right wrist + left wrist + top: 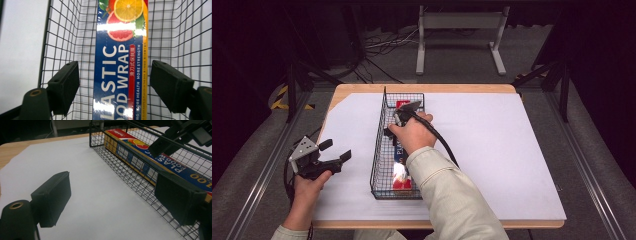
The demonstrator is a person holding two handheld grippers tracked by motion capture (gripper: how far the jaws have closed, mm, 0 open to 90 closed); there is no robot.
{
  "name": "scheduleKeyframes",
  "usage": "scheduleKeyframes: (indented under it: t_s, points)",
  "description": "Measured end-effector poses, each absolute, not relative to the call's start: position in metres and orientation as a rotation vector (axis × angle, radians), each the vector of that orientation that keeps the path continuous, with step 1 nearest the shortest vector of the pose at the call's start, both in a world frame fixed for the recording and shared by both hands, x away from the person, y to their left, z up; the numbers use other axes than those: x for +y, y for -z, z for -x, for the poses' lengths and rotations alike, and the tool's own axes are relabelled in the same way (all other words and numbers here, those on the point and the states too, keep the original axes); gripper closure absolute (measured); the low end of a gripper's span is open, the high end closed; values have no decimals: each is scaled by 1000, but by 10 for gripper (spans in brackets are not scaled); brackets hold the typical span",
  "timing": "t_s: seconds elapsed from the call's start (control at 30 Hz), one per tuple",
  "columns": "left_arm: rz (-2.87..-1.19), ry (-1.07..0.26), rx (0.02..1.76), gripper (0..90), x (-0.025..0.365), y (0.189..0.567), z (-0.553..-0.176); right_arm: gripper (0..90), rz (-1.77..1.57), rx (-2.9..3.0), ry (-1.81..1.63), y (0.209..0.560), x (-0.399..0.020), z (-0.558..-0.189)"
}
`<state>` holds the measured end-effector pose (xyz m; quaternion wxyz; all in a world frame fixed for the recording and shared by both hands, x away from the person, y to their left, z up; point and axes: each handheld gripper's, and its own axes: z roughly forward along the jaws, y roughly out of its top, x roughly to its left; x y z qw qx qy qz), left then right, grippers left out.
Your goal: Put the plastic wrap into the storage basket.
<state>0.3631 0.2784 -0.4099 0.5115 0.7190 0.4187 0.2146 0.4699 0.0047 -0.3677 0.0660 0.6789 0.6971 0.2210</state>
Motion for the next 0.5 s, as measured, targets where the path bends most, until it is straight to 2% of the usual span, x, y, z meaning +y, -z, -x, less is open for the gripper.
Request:
scheduleKeyframes:
  t_s: [0.5]
  points:
    - [-1723,-516,1027,149,278,411,-366,229,-1842,2080,-853,341,-8,-458]
